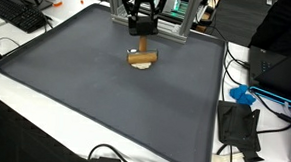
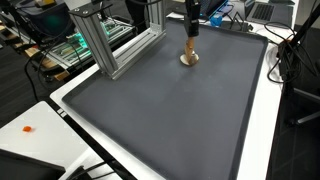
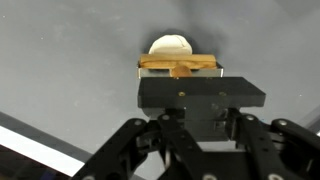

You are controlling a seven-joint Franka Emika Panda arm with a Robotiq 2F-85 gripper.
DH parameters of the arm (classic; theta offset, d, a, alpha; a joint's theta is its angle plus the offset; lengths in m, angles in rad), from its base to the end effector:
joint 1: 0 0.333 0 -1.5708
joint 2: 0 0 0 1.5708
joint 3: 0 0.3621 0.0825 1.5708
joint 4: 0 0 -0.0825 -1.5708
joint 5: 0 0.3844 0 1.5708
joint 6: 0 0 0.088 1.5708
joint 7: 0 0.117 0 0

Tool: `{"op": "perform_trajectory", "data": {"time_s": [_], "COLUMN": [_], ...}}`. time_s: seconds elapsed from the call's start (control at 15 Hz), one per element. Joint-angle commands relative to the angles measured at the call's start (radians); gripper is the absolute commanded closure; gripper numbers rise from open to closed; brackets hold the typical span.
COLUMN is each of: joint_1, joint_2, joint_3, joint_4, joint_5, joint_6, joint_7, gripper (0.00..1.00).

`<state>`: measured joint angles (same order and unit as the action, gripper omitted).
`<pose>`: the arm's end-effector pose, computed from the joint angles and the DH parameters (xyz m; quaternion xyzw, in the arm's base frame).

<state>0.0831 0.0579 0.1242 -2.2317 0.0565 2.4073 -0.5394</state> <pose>0.5363 0.1130 0.3931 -0.9364 -0.3452 -0.0621 0.0136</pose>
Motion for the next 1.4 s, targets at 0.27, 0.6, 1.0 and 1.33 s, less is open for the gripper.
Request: {"op": "perform_trajectory", "data": {"time_s": [0.27,0.6,1.0,1.33], "joint_1": [0.019,0.019,0.018,0.021], "joint_2": [0.072,0.075,0.073,0.072], "joint_3": [0.026,0.03,0.027,0.032], "joint_4": [-0.05,-0.052,-0.052,-0.057], "joint_5": [0.08,0.107,0.101,0.12], "joint_6": [0.061,0.071,0.073,0.08], "joint_7": [-0.06,-0.09,-0.092,-0.104], "gripper": [0.78,0.78,0.78,0.78]}}
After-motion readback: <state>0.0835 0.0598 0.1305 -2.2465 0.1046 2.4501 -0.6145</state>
